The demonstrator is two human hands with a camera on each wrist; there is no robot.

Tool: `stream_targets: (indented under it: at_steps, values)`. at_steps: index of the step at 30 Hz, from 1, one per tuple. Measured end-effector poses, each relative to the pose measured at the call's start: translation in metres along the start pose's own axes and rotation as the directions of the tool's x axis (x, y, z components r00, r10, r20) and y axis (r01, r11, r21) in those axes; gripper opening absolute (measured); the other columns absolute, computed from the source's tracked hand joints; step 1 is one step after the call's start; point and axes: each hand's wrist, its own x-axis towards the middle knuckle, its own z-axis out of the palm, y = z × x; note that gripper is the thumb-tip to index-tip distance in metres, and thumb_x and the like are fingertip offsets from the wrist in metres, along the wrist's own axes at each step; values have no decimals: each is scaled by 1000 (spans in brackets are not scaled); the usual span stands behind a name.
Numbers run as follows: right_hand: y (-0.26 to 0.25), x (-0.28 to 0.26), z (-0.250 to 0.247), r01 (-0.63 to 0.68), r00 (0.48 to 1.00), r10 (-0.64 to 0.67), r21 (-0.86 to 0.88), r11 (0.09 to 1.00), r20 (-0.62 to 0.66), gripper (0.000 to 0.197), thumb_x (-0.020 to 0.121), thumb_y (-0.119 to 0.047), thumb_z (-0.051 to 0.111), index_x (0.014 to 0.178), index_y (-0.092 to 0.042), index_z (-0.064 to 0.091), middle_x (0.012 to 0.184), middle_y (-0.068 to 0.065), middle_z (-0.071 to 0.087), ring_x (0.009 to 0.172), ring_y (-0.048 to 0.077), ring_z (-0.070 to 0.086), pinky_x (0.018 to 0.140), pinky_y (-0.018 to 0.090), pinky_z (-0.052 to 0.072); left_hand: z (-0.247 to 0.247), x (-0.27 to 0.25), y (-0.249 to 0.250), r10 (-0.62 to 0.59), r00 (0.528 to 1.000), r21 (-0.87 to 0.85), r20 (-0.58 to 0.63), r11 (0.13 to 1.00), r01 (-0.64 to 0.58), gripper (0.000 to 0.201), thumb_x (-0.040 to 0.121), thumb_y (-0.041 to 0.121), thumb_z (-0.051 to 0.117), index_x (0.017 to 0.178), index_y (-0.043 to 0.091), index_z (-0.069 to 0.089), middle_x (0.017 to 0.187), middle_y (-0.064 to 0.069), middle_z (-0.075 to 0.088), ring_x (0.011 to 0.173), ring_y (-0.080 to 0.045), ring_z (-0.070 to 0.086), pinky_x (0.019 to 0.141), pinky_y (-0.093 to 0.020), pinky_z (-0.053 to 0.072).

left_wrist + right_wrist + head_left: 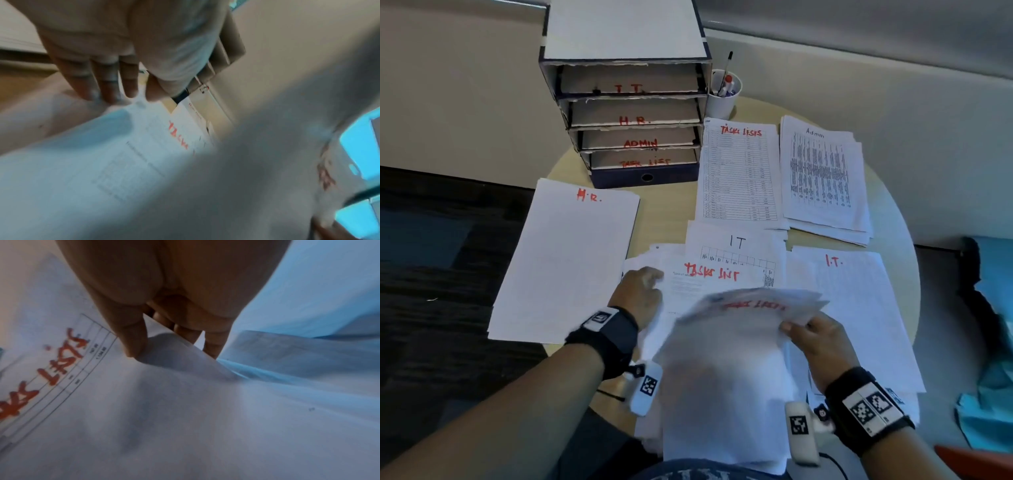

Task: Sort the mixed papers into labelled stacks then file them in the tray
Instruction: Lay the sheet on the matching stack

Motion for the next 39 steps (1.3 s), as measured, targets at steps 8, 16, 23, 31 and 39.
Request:
stream_targets:
  at_steps: [8,16,23,31,39]
  values:
    - [12,6,-16,-30,992,28,-12,999,-123,77,89,3,64,149,-34,32,108,5,76,101,26,72,95,48,54,28,9,1,-131,990,83,-60,987,136,61,82,25,75,130,25,36,107,-3,61,97,-27,61,87,-36,51]
    - [11,-7,-20,55,998,-55,-177,983,7,33,83,14,66,75,-16,75,72,-2,73,75,20,65,64,15,51,7,-1,-19,66,991,55,-117,997,-60,35,93,28,62,66,15,44,67,2,50,70,-24,49,59,-30,35]
    - [10,-8,-21,138,984,-122,-127,982,128,34,79,17,68,81,-14,80,118,-8,71,109,9,66,93,20,52,-1,-20,-27,58,998,-431,37,901,-36,29,90,-5,60,85,17,78,87,-2,75,82,-21,64,78,-31,50]
    - [-3,-5,0,41,998,-35,-150,988,43,32,80,12,71,80,-19,79,80,-10,77,77,1,69,75,11,52,-5,-26,-26,82,953,-445,291,894,59,7,80,-1,64,83,-3,70,82,-29,65,75,-25,57,74,-37,49]
    - [-4,-4,2,26,999,-21,-103,994,47,23,82,10,69,78,-11,76,70,-8,72,67,6,63,67,16,48,5,-27,-22,7,994,-557,111,828,57,12,78,-7,66,69,-5,60,63,-11,52,60,-19,40,61,-30,38]
